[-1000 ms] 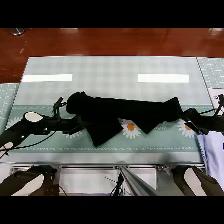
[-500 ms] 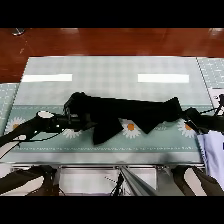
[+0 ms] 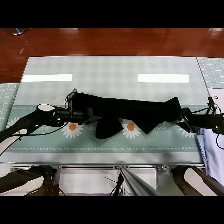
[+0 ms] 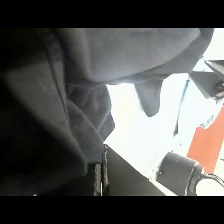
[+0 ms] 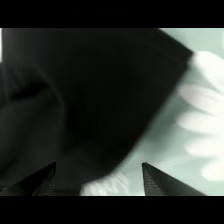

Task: Fold the shirts.

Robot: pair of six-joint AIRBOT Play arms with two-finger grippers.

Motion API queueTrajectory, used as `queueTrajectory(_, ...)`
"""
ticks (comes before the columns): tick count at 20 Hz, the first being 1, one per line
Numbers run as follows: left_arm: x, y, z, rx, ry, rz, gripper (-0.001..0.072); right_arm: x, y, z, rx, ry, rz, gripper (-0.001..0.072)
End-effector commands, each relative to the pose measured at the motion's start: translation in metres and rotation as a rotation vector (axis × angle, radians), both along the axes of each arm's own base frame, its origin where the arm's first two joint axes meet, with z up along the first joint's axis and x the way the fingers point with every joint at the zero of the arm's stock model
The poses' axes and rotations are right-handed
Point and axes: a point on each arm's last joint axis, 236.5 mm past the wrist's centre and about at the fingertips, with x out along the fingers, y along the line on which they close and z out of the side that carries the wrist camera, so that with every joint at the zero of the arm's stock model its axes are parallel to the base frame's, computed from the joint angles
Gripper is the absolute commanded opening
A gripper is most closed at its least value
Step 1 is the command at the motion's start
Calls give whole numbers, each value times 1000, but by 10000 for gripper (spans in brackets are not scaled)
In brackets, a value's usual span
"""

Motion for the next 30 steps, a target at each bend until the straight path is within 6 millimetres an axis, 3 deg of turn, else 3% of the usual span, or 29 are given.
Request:
queueTrajectory(1, 2, -1, 3, -6, -9, -5, 25, 29, 10, -2, 114, -72, -58, 613)
queueTrajectory(2, 2, -1, 3, -6, -9, -5, 25, 35, 11, -2, 137, -88, -72, 598)
queueTrajectory(3, 2, -1, 3, -7, -9, -5, 25, 40, 14, -1, 152, -110, -66, 422)
queueTrajectory(4, 2, -1, 3, -6, -9, -5, 25, 42, 16, -1, 153, -133, -43, 177)
queueTrajectory(5, 2, -1, 3, -6, -10, -5, 25, 44, 17, 0, 149, -156, -20, 23)
queueTrajectory(7, 10, 1, 15, -26, -32, 0, 25, 54, 16, 16, 152, -193, 14, 22)
queueTrajectory(8, 21, 3, 34, -55, -72, 0, 25, 65, 17, 37, 155, -239, 58, 22)
queueTrajectory(9, 37, 8, 65, -90, -144, 5, 25, 80, 16, 70, 151, -305, 109, 21)
queueTrajectory(10, 56, 15, 103, -118, -232, 24, 24, 96, 12, 112, 127, -393, 155, 21)
queueTrajectory(11, 80, 28, 153, -138, -345, 67, 24, 111, 10, 159, 83, -480, 191, 20)
queueTrajectory(12, 101, 43, 211, -154, -473, 116, 24, 126, 10, 216, 5, -587, 226, 21)
queueTrajectory(13, 113, 56, 265, -166, -590, 151, 24, 136, 13, 275, -72, -695, 250, 20)
queueTrajectory(14, 118, 71, 332, -177, -731, 186, 24, 138, 20, 335, -148, -809, 280, 21)
queueTrajectory(16, 100, 97, 456, -175, -1014, 233, 23, 117, 38, 454, -316, -1023, 322, 21)
queueTrajectory(17, 78, 108, 509, -144, -1153, 247, 24, 96, 45, 496, -392, -1094, 334, 21)
queueTrajectory(19, 29, 124, 581, -9, -1378, 291, 24, 41, 58, 559, -526, -1214, 341, 21)
queueTrajectory(20, 5, 129, 603, 77, -1463, 313, 24, 11, 66, 579, -578, -1270, 340, 22)
queueTrajectory(22, -42, 139, 634, 264, -1607, 380, 24, -40, 70, 598, -694, -1325, 309, 21)
queueTrajectory(25, -97, 155, 650, 508, -1732, 503, 24, -101, 67, 602, -843, -1321, 256, 21)
queueTrajectory(28, -138, 175, 655, 713, -1774, 623, 24, -136, 60, 592, -908, -1268, 210, 22)
queueTrajectory(30, -145, 181, 643, 782, -1741, 622, 24, -145, 60, 582, -919, -1235, 220, 22)
